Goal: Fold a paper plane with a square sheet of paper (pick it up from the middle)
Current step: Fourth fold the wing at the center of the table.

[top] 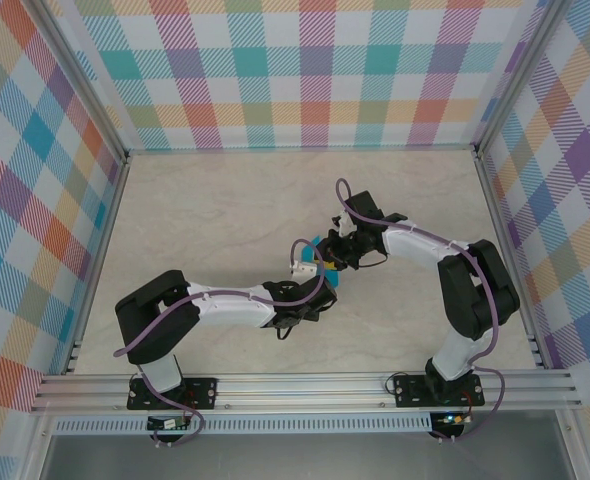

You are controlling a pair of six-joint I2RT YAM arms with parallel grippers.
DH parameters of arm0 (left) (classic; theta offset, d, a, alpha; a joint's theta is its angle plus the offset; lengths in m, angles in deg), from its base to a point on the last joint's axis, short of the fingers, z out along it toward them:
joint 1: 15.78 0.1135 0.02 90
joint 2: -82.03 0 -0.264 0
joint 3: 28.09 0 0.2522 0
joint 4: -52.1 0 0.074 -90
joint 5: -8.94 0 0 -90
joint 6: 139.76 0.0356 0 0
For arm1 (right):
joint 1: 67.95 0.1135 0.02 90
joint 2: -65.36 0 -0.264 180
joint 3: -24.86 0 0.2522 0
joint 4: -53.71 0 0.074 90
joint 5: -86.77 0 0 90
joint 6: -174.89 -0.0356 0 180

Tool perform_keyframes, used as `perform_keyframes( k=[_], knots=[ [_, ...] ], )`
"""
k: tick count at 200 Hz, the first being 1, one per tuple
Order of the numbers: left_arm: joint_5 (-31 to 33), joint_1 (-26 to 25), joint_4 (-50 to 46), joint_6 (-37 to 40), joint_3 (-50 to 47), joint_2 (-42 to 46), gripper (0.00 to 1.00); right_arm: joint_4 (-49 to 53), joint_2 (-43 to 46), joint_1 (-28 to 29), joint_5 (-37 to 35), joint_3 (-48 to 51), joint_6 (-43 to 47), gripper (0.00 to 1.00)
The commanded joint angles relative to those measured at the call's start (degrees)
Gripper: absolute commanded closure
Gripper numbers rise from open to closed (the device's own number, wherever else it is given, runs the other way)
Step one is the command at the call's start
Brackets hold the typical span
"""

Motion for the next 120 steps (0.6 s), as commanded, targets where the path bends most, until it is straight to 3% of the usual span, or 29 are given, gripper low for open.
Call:
perform_keyframes(
  k=[1, 84, 120],
  knots=[
    [1.8, -0.8, 1.5, 0.5, -1.4, 0.1, 0.67, 1.2, 0.0, -0.3, 0.0, -0.6, 1.3, 0.8],
    [1.1, -0.8, 4.2, 3.9, -2.0, 0.6, 0.84, 1.4, 0.7, -0.3, -0.6, 0.3, 1.2, 0.78],
    [0.7, -0.8, 4.5, 5.0, -2.0, 0.2, 0.89, 3.4, 2.5, -0.4, -3.0, 0.1, 2.1, 0.68]
  ],
)
